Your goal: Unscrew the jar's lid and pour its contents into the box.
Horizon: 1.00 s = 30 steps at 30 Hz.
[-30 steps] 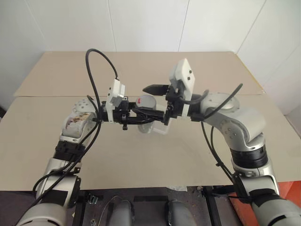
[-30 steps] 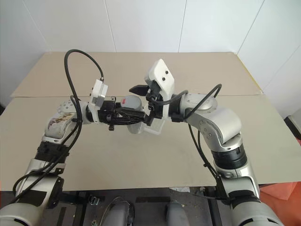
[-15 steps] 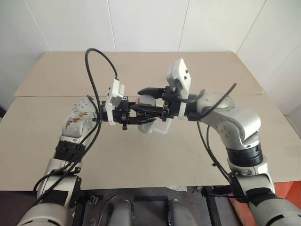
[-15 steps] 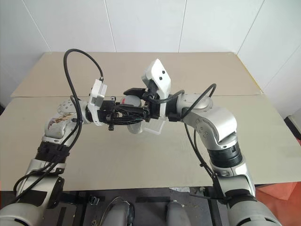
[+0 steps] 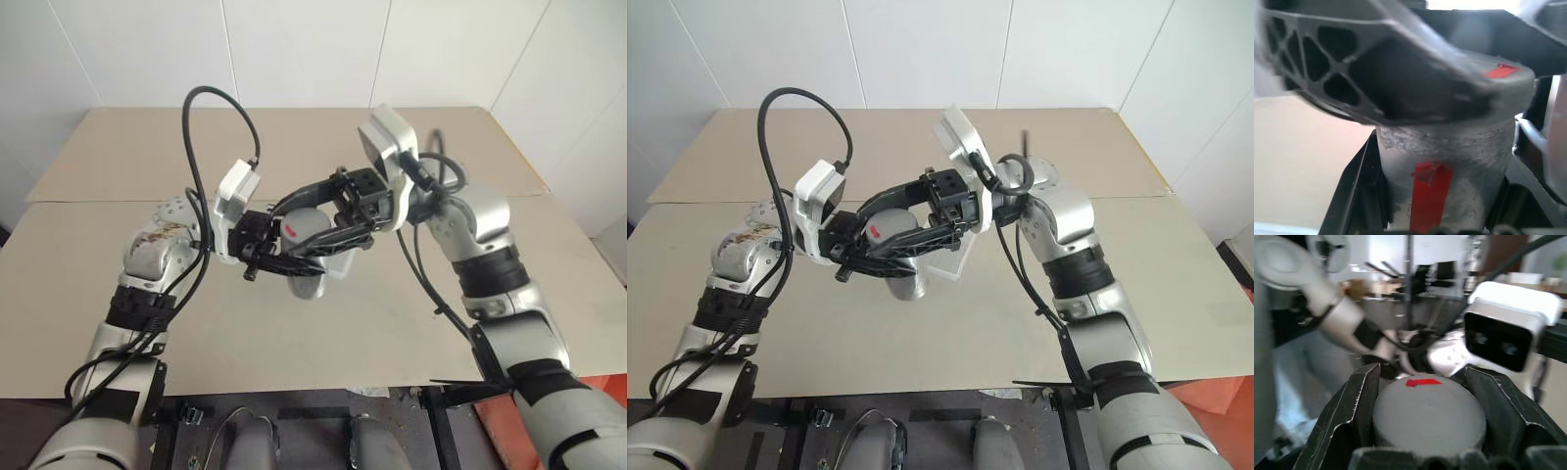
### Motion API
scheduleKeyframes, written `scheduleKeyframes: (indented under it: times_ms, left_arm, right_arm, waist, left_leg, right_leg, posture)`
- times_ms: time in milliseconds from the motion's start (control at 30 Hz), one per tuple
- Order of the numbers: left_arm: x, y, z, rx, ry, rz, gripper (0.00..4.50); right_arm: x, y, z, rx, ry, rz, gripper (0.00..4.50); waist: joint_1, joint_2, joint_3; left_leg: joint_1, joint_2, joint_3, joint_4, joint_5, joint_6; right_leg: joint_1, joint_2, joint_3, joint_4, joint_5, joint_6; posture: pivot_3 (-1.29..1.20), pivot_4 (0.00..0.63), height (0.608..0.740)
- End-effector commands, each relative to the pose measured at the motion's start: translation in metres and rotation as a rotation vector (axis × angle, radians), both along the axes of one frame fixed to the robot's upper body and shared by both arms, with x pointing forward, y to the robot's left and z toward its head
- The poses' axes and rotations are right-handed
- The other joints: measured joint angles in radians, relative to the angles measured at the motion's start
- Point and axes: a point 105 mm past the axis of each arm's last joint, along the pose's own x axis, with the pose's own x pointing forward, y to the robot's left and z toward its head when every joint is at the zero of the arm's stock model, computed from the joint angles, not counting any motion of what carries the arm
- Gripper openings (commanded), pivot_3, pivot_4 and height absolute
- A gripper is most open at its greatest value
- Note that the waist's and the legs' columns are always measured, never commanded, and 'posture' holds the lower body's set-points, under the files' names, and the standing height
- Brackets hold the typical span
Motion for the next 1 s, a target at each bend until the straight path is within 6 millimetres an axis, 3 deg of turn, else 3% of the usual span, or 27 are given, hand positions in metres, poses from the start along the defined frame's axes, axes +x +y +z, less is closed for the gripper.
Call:
scheduleKeyframes:
  times_ms: [33,133,300,333,667,800,1000]
  left_arm:
    - [-0.018,-0.004,0.025,-0.052,-0.046,-0.129,1.93]
    - [-0.018,-0.005,0.025,-0.046,-0.063,-0.133,1.93]
    - [-0.009,0.001,0.023,-0.06,-0.082,-0.067,1.93]
    - [-0.007,0.003,0.022,-0.063,-0.083,-0.045,1.93]
    - [0.025,0.028,0.009,-0.089,-0.137,0.292,1.93]
    - [0.03,0.03,-0.001,-0.077,-0.139,0.351,1.93]
    - [0.028,0.021,-0.006,-0.084,-0.132,0.334,1.93]
  right_arm:
    - [-0.006,0.005,-0.006,-0.039,-0.069,0.103,2.74]
    - [-0.003,0.006,-0.006,-0.04,-0.08,0.103,2.74]
    - [0.006,0.001,-0.002,0.0,-0.088,0.043,4.37]
    - [0.007,-0.001,0.001,0.024,-0.097,0.014,4.47]
    - [0.004,-0.032,0.011,0.163,-0.148,-0.422,4.47]
    - [0.005,-0.02,0.006,0.135,-0.136,-0.61,4.47]
    - [0.0,0.007,0.009,0.143,-0.118,-0.678,4.47]
  waist:
    - [-0.003,0.0,0.0]
    - [-0.003,0.001,0.001]
    - [0.005,0.001,0.001]
    - [0.006,0.001,0.001]
    - [0.01,0.001,0.001]
    - [0.003,0.001,0.001]
    - [0.009,0.001,0.001]
  left_leg:
    - [0.0,0.0,0.0,0.0,0.0,0.0]
    - [0.0,0.0,0.0,0.0,0.0,0.0]
    - [0.0,0.0,0.0,0.001,0.0,0.0]
    - [0.0,0.0,0.0,0.001,0.0,0.0]
    - [-0.001,0.0,0.0,0.001,0.0,0.0]
    - [0.0,0.0,0.0,0.001,0.0,0.0]
    - [0.0,0.0,0.0,0.001,0.0,0.0]
  right_leg:
    - [0.0,0.0,0.0,0.0,0.0,0.0]
    - [0.0,-0.001,0.0,0.0,0.0,0.0]
    - [0.0,0.0,0.0,0.0,0.0,0.0]
    - [0.0,0.0,0.0,0.0,0.0,0.0]
    - [-0.001,-0.001,0.0,0.0,0.0,0.0]
    - [-0.001,0.0,0.0,0.001,0.0,0.0]
    - [0.0,-0.001,0.0,0.001,0.0,0.0]
  posture:
    - [0.0,0.15,0.74]
    - [0.0,0.15,0.74]
    - [0.0,0.15,0.74]
    - [0.0,0.15,0.74]
    - [0.0,0.15,0.74]
    - [0.0,0.15,0.74]
    - [0.0,0.15,0.74]
